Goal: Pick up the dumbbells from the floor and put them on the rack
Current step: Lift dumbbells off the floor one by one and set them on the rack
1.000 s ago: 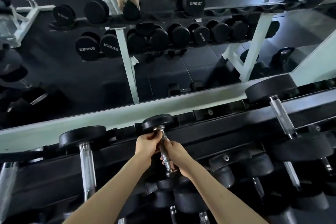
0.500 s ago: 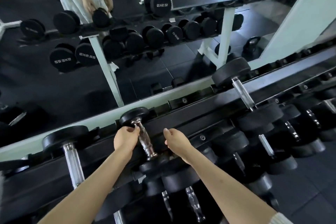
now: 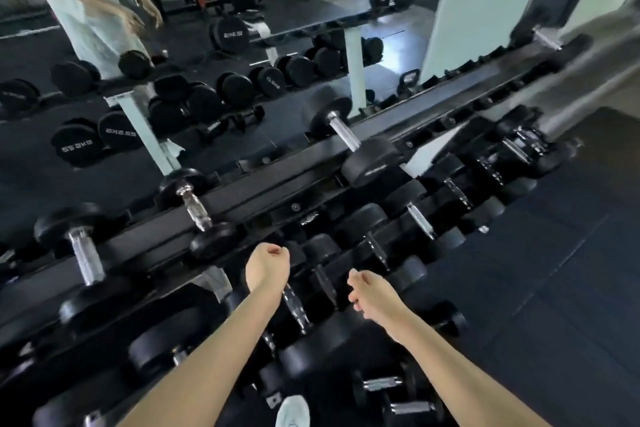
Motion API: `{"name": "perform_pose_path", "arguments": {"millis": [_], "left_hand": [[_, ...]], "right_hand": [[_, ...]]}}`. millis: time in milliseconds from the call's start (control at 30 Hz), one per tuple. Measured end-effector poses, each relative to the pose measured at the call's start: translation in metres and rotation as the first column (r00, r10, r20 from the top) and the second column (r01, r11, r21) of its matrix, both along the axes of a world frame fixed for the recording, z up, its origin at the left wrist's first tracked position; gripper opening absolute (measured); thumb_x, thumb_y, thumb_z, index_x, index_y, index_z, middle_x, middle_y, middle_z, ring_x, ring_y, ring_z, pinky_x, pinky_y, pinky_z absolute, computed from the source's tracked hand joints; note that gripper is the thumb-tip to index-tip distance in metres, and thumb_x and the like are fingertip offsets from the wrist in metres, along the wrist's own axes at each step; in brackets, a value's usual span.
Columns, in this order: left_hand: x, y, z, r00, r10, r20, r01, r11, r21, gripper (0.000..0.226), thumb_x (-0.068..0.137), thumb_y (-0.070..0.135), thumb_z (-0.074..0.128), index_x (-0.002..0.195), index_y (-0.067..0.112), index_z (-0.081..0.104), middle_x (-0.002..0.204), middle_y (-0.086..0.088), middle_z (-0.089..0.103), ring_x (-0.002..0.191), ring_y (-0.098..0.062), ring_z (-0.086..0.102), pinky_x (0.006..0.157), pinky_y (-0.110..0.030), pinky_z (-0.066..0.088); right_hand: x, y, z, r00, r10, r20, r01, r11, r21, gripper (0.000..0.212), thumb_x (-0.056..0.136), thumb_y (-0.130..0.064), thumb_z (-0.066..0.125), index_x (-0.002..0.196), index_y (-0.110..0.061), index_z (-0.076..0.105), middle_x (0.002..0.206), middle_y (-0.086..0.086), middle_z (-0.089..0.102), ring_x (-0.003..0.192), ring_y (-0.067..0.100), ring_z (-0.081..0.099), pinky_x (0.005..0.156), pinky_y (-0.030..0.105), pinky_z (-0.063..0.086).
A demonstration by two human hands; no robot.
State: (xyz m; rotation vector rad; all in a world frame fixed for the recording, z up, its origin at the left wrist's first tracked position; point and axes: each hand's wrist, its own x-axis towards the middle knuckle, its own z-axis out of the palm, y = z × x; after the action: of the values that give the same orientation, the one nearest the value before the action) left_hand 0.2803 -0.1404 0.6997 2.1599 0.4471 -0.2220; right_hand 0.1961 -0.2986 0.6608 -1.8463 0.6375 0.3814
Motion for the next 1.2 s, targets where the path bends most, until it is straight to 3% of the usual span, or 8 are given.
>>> {"name": "perform_pose_path", "arguments": {"millis": [100,267,467,633,800,967,1100,1200], "left_hand": [[-0.068,-0.058,-0.022,0.992,-0.114,-0.05,0.112,0.993,-0.036,0.016,0.089,0.023,0.055,0.094,0.012,0.064,0.094,-0.008,0.069,0.093,-0.03,0.064,0.075,-0.032,0.046],[-0.165,-0.131,-0.073,0.919,-0.343,-0.193,0.332,0.939,-0.09,0.01,0.088,0.027,0.055,0.087,0.018,0.06,0.078,-0.001,0.064,0.073,-0.023,0.061,0.064,-0.032,0.048],[-0.228,-0.174,-0.147,0.819,-0.444,-0.363,0.438,0.893,-0.103,0.011,0.087,0.026,0.056,0.078,0.019,0.059,0.07,0.001,0.06,0.061,-0.016,0.053,0.057,-0.027,0.042],[-0.249,-0.199,-0.224,0.734,-0.479,-0.482,0.511,0.857,-0.072,0.015,0.088,0.026,0.055,0.081,0.014,0.063,0.065,0.001,0.059,0.058,-0.017,0.053,0.064,-0.03,0.046],[-0.259,-0.225,-0.33,0.643,-0.534,-0.549,0.61,0.791,-0.055,0.02,0.09,0.032,0.055,0.091,0.014,0.064,0.08,0.002,0.065,0.079,-0.017,0.062,0.071,-0.027,0.046],[-0.274,-0.249,-0.443,0.558,-0.563,-0.61,0.651,0.753,-0.099,0.02,0.09,0.032,0.055,0.09,0.015,0.065,0.08,0.001,0.064,0.089,-0.025,0.065,0.077,-0.031,0.047],[-0.288,-0.268,-0.541,0.466,-0.616,-0.636,0.735,0.669,-0.11,0.026,0.092,0.03,0.052,0.107,0.013,0.066,0.105,-0.004,0.07,0.103,-0.023,0.062,0.081,-0.026,0.042],[-0.302,-0.276,-0.618,0.409,-0.64,-0.651,0.791,0.604,-0.096,0.027,0.094,0.03,0.049,0.113,0.016,0.063,0.116,-0.001,0.068,0.109,-0.02,0.061,0.083,-0.024,0.041]], "right_hand": [[-0.082,-0.045,-0.014,0.993,-0.094,-0.064,0.096,0.995,0.023,0.04,0.098,-0.042,0.034,0.09,-0.009,0.056,0.077,0.005,0.057,0.068,0.019,0.05,0.062,0.032,0.037],[-0.196,-0.105,-0.056,0.926,-0.307,-0.218,0.337,0.934,0.118,0.03,0.098,-0.038,0.035,0.088,-0.015,0.051,0.074,0.006,0.05,0.059,0.015,0.041,0.05,0.026,0.03],[-0.279,-0.155,-0.132,0.754,-0.486,-0.442,0.576,0.812,0.091,0.031,0.099,-0.03,0.034,0.092,-0.009,0.055,0.073,0.006,0.053,0.058,0.017,0.047,0.052,0.025,0.037],[-0.318,-0.174,-0.215,0.594,-0.578,-0.56,0.708,0.706,0.023,0.031,0.098,-0.029,0.037,0.095,-0.005,0.057,0.076,0.01,0.061,0.064,0.022,0.056,0.058,0.029,0.048],[-0.334,-0.181,-0.322,0.475,-0.621,-0.623,0.798,0.603,0.007,0.032,0.1,-0.032,0.038,0.088,-0.007,0.055,0.08,0.012,0.061,0.069,0.024,0.058,0.061,0.032,0.049],[-0.347,-0.181,-0.432,0.382,-0.632,-0.675,0.856,0.516,0.001,0.034,0.099,-0.031,0.042,0.076,-0.009,0.055,0.066,0.007,0.055,0.055,0.02,0.051,0.051,0.027,0.043],[-0.351,-0.183,-0.521,0.344,-0.623,-0.703,0.896,0.442,0.047,0.028,0.099,-0.028,0.045,0.081,-0.009,0.056,0.072,0.008,0.055,0.062,0.019,0.053,0.055,0.027,0.051],[-0.349,-0.187,-0.592,0.336,-0.631,-0.7,0.92,0.38,0.098,0.028,0.098,-0.029,0.047,0.077,-0.011,0.048,0.063,0.003,0.045,0.053,0.014,0.043,0.048,0.02,0.041]]}}
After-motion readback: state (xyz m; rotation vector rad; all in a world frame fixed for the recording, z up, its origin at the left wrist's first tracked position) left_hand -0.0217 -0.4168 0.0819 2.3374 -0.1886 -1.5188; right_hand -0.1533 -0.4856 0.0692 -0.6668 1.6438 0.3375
